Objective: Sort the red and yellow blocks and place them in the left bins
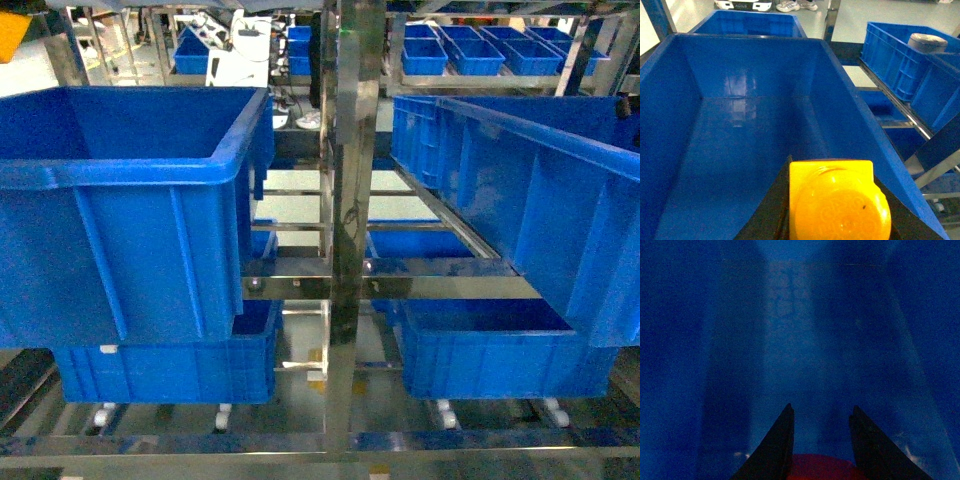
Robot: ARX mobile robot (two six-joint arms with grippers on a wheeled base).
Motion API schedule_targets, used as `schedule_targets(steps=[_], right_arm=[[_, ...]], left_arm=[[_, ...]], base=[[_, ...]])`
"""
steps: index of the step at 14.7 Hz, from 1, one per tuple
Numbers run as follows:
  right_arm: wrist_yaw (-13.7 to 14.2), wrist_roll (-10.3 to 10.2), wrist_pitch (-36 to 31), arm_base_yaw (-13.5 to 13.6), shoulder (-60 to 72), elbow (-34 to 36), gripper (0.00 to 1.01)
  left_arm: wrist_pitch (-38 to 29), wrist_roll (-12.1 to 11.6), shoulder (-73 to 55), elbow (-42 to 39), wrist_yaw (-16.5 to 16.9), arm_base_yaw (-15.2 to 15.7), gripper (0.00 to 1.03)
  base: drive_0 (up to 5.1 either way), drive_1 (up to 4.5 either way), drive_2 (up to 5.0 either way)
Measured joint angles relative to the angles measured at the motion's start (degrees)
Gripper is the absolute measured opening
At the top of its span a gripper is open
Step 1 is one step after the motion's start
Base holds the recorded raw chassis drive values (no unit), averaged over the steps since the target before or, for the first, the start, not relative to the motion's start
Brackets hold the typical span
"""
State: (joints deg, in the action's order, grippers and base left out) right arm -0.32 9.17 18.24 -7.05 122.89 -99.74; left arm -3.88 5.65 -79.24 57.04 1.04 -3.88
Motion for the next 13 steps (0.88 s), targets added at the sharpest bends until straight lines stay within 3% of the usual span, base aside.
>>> schedule_targets(steps=[3,13], right_arm=[[3.5,2.4,-0.1,-2.6,1.9,-1.5,0.28],[3.5,4.5,-1.2,-3.5,4.1,-2.7,0.28]], left_arm=[[0.0,0.0,0.0,0.0,0.0,0.0,0.27],[-0.1,0.0,0.0,0.0,0.0,0.0,0.27]], base=[[0.0,0.0,0.0],[0.0,0.0,0.0]])
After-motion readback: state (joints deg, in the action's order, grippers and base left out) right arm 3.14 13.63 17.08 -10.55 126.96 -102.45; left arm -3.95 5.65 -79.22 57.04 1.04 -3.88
